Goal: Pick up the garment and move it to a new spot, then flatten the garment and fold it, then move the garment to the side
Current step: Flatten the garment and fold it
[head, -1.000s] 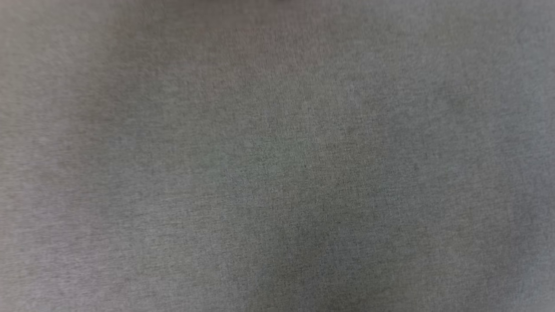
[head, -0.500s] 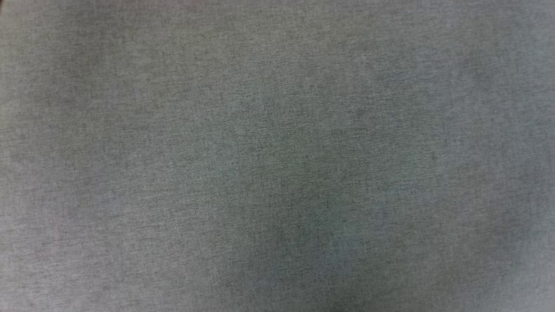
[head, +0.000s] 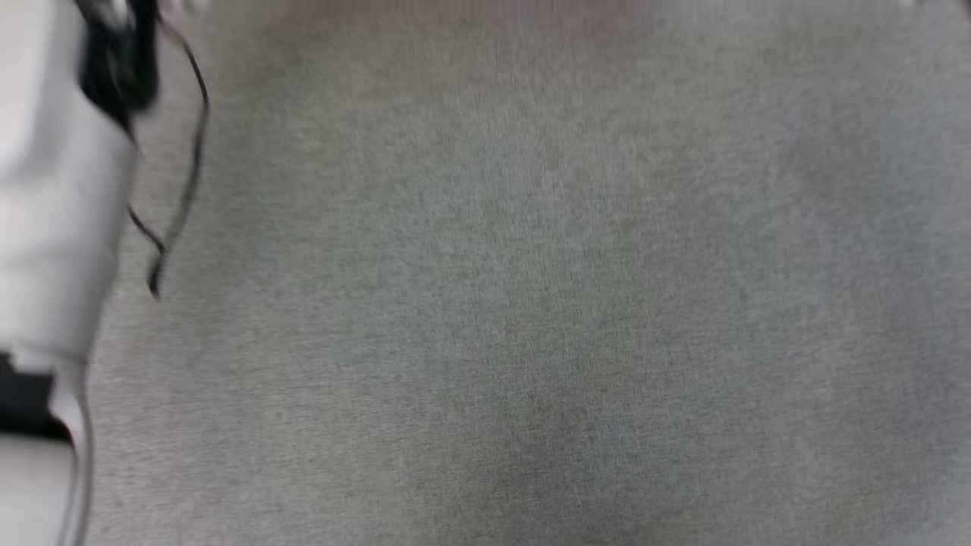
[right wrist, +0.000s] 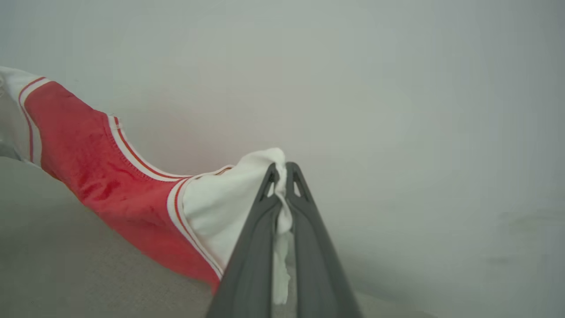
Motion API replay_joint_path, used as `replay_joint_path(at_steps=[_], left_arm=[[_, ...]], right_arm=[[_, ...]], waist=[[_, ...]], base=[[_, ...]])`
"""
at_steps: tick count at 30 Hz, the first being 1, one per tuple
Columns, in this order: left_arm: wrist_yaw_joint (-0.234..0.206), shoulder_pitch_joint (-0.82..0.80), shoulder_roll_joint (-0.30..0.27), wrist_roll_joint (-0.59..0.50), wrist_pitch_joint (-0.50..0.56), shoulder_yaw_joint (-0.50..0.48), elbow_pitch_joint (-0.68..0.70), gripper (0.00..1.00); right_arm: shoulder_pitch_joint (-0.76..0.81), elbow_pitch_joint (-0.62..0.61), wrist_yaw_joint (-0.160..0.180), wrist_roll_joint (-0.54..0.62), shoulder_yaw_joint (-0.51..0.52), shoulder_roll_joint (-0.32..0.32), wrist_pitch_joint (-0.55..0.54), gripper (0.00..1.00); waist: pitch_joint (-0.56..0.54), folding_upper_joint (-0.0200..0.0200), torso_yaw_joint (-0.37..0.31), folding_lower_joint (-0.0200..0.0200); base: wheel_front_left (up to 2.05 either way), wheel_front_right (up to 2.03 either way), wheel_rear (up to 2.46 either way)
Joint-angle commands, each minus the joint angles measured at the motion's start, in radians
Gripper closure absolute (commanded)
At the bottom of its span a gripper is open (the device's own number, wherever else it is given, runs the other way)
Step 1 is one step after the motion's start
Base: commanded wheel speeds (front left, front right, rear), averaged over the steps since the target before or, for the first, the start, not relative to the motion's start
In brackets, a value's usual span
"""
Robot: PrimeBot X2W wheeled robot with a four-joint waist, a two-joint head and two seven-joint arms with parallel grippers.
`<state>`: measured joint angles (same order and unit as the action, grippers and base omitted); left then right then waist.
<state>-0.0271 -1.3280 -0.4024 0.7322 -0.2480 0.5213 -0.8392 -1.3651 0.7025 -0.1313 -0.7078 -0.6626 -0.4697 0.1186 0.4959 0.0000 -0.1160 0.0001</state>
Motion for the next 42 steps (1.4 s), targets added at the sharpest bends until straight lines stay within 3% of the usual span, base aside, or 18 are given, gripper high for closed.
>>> replay_joint_path(at_steps=[1,9,17,25,31,32,34,35,42], left_arm=[[-0.006,0.078,-0.006,0.009,-0.009,-0.007,0.026,1.00],[-0.062,0.529,-0.036,0.069,-0.018,-0.097,0.241,1.00],[-0.122,0.987,-0.072,0.070,-0.019,-0.158,0.486,1.00],[-0.199,1.313,-0.071,0.053,-0.019,-0.133,0.616,1.00],[-0.268,1.434,-0.088,0.024,-0.015,-0.117,0.674,1.00],[-0.276,1.449,-0.089,0.018,-0.015,-0.112,0.685,1.00],[-0.288,1.465,-0.090,0.005,-0.015,-0.100,0.709,1.00],[-0.295,1.467,-0.085,-0.001,-0.015,-0.097,0.722,1.00],[-0.302,1.428,-0.059,-0.056,-0.017,-0.065,0.795,1.00]], right_arm=[[0.067,-0.023,0.001,-0.021,-0.016,-0.020,-0.001,1.00],[0.418,-0.151,0.001,-0.087,-0.039,-0.079,-0.016,1.00],[0.786,-0.253,0.001,-0.071,0.044,-0.096,-0.015,1.00],[1.192,-0.316,0.001,-0.029,0.184,-0.046,-0.042,1.00],[1.419,-0.370,0.001,0.050,0.322,0.011,-0.094,1.00],[1.445,-0.381,0.001,0.070,0.348,0.020,-0.108,0.96],[1.485,-0.417,0.001,0.089,0.391,0.051,-0.135,0.36],[1.497,-0.436,0.001,0.104,0.413,0.057,-0.149,0.00],[1.437,-0.540,0.001,0.154,0.546,0.090,-0.187,0.00]], waist=[[-0.085,0.0000,0.023,-0.0001],[-0.237,0.0000,0.033,-0.0001],[-0.326,0.0000,0.037,-0.0001],[-0.415,0.0000,0.043,-0.0001],[-0.450,0.0000,0.056,-0.0001],[-0.452,0.0000,0.060,-0.0001],[-0.452,0.0000,0.066,-0.0001],[-0.451,0.0000,0.070,-0.0001],[-0.430,0.0000,0.117,-0.0001]], base=[[0.00,0.00,0.00],[0.00,0.00,0.00],[0.00,0.00,0.00],[0.00,0.00,0.00],[0.00,0.00,0.00],[0.00,0.00,0.00],[0.00,0.00,0.00],[0.00,0.00,0.00],[0.00,0.00,0.00]])
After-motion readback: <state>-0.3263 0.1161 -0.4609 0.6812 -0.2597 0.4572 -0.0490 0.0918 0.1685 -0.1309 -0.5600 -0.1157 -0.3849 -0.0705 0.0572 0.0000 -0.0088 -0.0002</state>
